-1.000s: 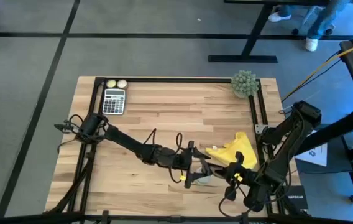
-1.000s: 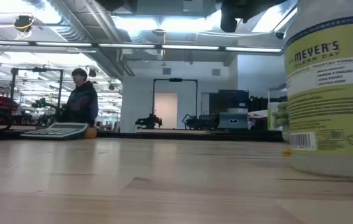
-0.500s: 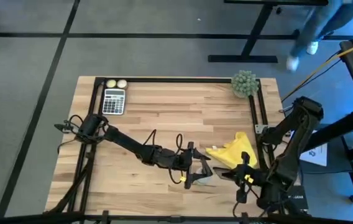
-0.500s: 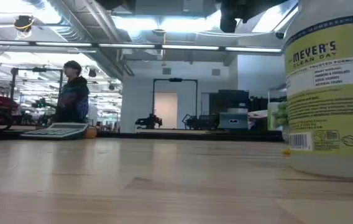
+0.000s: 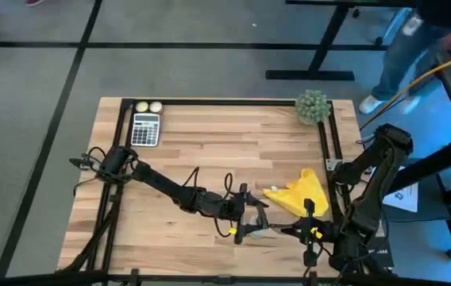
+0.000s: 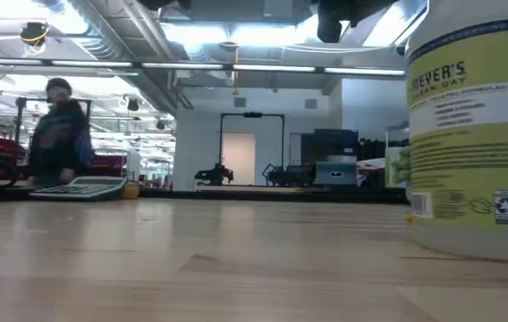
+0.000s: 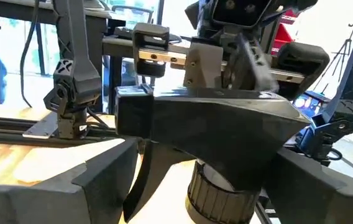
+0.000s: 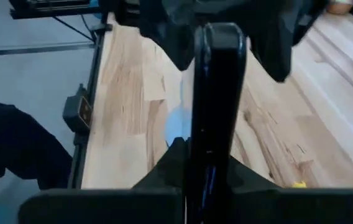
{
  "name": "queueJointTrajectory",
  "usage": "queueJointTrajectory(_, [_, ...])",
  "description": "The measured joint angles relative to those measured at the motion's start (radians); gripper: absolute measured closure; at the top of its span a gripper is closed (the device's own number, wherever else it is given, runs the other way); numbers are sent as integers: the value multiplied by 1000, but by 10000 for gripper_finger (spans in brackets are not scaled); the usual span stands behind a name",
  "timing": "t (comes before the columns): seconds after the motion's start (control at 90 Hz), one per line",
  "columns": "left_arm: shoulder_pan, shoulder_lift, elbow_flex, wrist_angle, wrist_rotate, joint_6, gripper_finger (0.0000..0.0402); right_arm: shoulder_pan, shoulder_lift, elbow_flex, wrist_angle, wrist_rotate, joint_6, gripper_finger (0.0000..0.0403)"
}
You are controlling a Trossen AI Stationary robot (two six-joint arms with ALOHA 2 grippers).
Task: Apply microfiber cloth
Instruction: Spray the front of the cellphone using the spray bottle
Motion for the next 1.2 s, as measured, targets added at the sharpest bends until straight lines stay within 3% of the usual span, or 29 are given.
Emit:
queueJointTrajectory(0.267, [-3,0,0,-1,3,-11,100,-65,23,0,72,-48,-99,400])
queueJointTrajectory(0.589, [-8,0,0,0,20,-13,100,-70,-7,0,35,-47,-93,400])
queueJointTrajectory(0.867, [-13,0,0,0,29,-13,100,-77,-114,0,-197,92,21,400])
queueJointTrajectory(1.0, [-13,0,0,0,29,-13,100,-132,-131,0,-312,121,82,400])
queueJointTrajectory(1.2, [-13,0,0,0,29,-13,100,-266,-123,-50,-80,88,-149,400])
